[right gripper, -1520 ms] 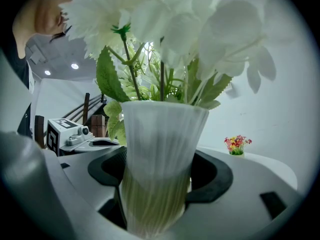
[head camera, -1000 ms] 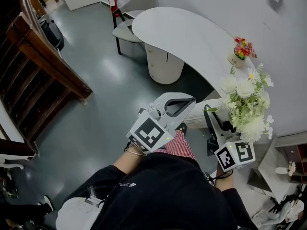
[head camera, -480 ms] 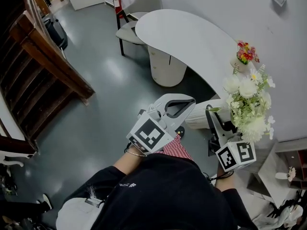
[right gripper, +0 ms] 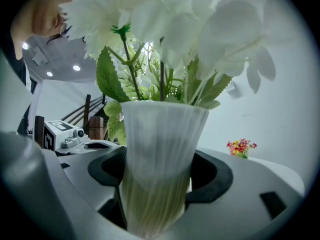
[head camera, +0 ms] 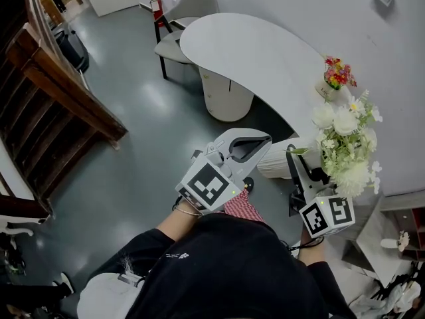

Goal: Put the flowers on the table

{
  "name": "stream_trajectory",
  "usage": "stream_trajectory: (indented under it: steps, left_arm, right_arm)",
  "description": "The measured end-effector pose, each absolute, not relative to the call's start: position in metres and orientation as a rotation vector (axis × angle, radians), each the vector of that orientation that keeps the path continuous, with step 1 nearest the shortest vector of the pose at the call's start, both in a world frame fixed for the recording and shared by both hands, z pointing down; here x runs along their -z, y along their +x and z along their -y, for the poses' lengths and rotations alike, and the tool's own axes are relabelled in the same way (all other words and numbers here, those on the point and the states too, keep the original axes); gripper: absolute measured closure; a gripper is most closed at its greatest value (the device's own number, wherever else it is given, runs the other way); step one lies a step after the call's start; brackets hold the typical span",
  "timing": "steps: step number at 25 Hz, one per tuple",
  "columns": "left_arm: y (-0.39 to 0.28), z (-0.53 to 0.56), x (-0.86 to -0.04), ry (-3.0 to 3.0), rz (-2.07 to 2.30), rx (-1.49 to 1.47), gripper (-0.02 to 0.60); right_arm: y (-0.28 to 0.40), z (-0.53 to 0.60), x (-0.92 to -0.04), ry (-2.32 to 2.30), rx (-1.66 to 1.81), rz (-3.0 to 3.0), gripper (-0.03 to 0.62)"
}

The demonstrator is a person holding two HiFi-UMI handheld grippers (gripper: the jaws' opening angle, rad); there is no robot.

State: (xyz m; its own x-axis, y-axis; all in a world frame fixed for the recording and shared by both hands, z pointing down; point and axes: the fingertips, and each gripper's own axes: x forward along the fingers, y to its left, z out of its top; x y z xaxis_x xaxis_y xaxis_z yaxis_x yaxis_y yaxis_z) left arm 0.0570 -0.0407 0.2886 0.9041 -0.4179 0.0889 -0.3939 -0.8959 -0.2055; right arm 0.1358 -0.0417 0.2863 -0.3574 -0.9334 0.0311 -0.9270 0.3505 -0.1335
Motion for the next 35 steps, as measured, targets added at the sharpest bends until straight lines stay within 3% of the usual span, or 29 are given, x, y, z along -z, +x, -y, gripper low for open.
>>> stream_trajectory:
  steps: [35]
  left_arm:
    - [0.037, 0.037, -0.291, -2.853, -0.680, 0.240, 0.583]
  right_arm:
    - [0.133, 0.045, -0.285, -1.719, 0.182, -2.518, 0.229]
